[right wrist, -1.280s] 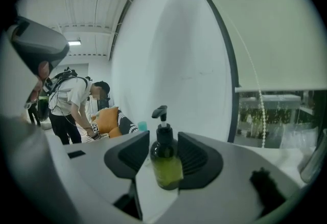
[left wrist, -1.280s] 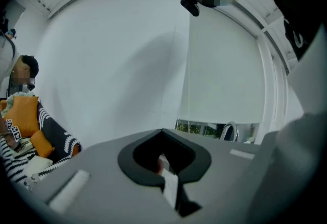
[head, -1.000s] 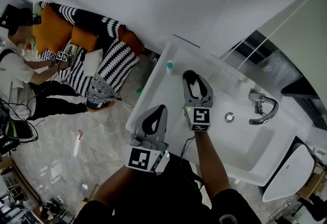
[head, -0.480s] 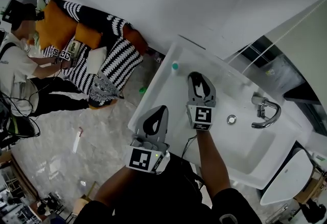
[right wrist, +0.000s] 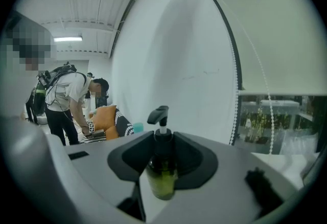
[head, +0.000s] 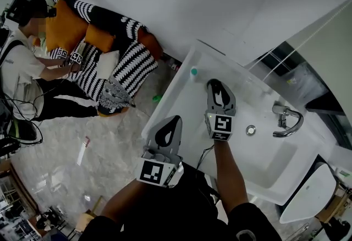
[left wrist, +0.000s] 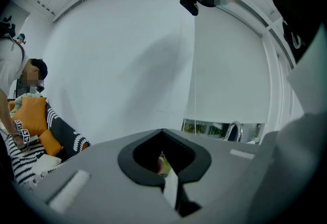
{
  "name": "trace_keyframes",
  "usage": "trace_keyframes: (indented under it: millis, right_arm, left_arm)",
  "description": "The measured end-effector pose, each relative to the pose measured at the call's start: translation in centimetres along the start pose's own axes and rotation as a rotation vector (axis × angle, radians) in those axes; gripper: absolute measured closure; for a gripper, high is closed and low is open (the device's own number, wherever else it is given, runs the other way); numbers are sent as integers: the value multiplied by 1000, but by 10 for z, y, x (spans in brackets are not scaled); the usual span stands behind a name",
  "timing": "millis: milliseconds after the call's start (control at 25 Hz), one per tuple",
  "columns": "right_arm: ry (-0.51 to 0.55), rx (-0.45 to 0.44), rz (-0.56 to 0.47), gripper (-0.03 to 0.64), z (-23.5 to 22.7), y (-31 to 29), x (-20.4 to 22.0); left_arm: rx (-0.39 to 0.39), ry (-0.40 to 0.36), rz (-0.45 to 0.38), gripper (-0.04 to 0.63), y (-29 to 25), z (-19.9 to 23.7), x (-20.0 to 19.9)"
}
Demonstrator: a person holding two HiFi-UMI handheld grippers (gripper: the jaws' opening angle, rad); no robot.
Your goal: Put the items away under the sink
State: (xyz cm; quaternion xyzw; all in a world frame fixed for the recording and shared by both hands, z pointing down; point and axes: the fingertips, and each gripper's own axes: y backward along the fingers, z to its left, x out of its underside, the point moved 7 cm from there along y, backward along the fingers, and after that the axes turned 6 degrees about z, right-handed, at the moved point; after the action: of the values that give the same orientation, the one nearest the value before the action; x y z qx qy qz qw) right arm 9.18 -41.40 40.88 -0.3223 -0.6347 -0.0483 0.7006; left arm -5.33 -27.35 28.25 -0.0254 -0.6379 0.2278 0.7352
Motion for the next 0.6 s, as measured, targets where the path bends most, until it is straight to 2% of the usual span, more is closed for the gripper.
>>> trace_keyframes:
  millis: [280,600]
  right_arm:
    - [-4,2,8,491,4,15,4]
    - [-14,8,27,493,16,42,9]
  left_arm:
    - [4,-6,-31,587,12,1,-2]
    - [20,36,-21,588,31,-1,-4]
